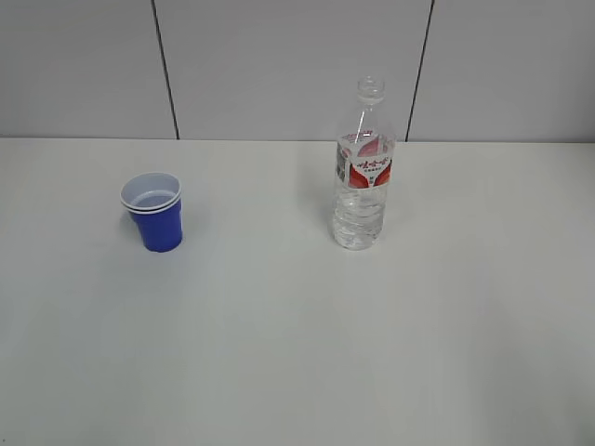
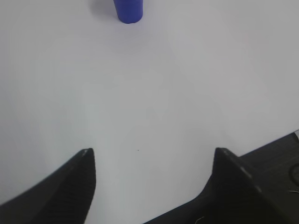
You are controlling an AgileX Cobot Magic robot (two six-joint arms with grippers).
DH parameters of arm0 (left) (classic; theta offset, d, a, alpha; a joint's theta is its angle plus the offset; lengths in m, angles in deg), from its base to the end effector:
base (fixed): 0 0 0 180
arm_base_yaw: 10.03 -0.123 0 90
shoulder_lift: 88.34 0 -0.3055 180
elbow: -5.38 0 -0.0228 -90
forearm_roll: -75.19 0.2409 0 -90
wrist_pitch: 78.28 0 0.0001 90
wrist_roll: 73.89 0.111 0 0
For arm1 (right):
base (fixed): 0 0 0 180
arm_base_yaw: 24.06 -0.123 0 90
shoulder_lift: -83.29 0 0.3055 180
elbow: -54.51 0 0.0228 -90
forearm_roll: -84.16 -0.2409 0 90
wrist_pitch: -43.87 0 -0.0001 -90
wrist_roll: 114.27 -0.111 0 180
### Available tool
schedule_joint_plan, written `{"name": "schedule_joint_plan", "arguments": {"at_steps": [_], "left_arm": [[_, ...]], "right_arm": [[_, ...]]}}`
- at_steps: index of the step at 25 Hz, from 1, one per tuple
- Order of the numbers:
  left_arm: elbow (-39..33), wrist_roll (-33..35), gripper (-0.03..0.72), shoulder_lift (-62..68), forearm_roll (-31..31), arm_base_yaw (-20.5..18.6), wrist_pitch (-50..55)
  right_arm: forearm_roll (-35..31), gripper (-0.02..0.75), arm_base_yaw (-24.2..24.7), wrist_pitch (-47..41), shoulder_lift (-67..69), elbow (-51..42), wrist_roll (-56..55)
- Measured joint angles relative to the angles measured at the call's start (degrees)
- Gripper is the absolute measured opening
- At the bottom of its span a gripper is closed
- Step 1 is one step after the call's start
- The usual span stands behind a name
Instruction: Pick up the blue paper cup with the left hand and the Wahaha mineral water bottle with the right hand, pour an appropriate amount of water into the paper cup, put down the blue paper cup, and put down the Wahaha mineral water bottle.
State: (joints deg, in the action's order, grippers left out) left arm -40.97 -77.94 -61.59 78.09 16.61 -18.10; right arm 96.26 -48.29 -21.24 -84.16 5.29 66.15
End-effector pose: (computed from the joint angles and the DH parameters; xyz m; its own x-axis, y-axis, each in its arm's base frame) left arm 0.0306 -0.0099 0.2763 -0.6309 0.2656 -0.7290 0.3911 0.9204 -0.0031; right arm 0.0004 -0.0230 0.2587 -0.5128 -0.3354 -0.7903 -0.3146 0.9299 -0.1905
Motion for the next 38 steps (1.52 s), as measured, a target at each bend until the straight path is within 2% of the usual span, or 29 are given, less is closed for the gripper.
{"name": "schedule_joint_plan", "arguments": {"at_steps": [16,38], "left_arm": [[-1.1,0.0,0.585,0.0,-4.6,0.0,2.0],[-1.1,0.0,0.585,-0.5,-4.7,0.0,2.2]], "right_arm": [[0.0,0.591,0.0,-0.1,0.0,0.0,0.0],[0.0,0.59,0.0,-0.1,0.0,0.0,0.0]]}}
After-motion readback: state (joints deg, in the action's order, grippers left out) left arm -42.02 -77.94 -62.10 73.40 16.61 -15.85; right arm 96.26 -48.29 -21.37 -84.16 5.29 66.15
